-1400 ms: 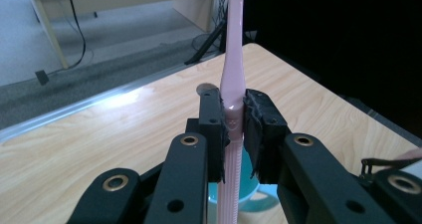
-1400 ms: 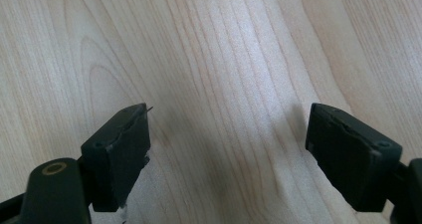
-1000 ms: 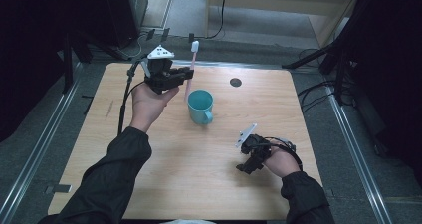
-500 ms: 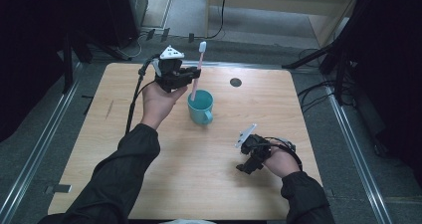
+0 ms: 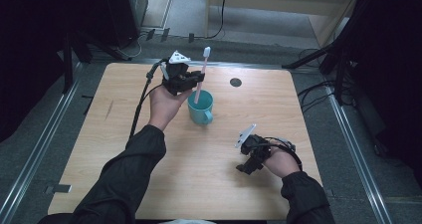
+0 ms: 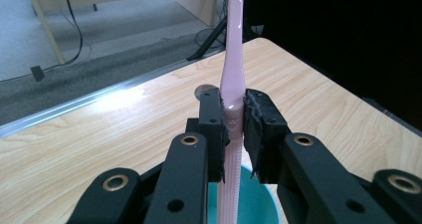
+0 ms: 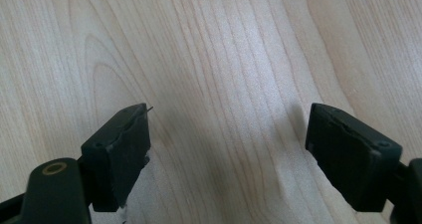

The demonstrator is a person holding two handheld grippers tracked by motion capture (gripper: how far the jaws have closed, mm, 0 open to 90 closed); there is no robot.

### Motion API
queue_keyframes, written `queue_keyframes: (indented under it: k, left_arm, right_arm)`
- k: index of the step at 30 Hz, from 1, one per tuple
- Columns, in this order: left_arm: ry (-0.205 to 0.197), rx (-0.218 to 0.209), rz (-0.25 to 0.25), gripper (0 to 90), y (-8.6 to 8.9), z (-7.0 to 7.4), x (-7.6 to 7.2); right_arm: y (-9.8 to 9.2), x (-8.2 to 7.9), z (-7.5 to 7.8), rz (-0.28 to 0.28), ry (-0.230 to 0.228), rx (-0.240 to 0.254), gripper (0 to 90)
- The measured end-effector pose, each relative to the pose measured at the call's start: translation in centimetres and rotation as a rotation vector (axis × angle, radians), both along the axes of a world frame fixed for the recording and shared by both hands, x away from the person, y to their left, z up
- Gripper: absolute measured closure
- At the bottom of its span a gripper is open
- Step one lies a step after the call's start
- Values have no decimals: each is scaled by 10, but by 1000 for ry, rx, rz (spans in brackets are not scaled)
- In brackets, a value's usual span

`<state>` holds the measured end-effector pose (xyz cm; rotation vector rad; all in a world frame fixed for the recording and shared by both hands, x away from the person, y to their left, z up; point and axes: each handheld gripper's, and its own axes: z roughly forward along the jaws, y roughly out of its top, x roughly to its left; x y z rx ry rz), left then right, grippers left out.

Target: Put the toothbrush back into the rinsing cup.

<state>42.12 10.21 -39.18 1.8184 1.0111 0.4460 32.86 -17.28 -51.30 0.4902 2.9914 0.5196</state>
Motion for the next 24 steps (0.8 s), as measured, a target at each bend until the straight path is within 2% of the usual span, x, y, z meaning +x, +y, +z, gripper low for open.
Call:
queue_keyframes:
  k: [13,17,24]
  left_arm:
    - [26,3,16,786,0,-15,4]
    - [56,7,17,786,0,-24,6]
    - [69,12,20,786,0,-33,6]
  right_arm:
    - [1,0,-1,7,1,0,182]
    - [1,0,-1,8,2,-4,182]
    - [1,0,-1,7,2,-7,182]
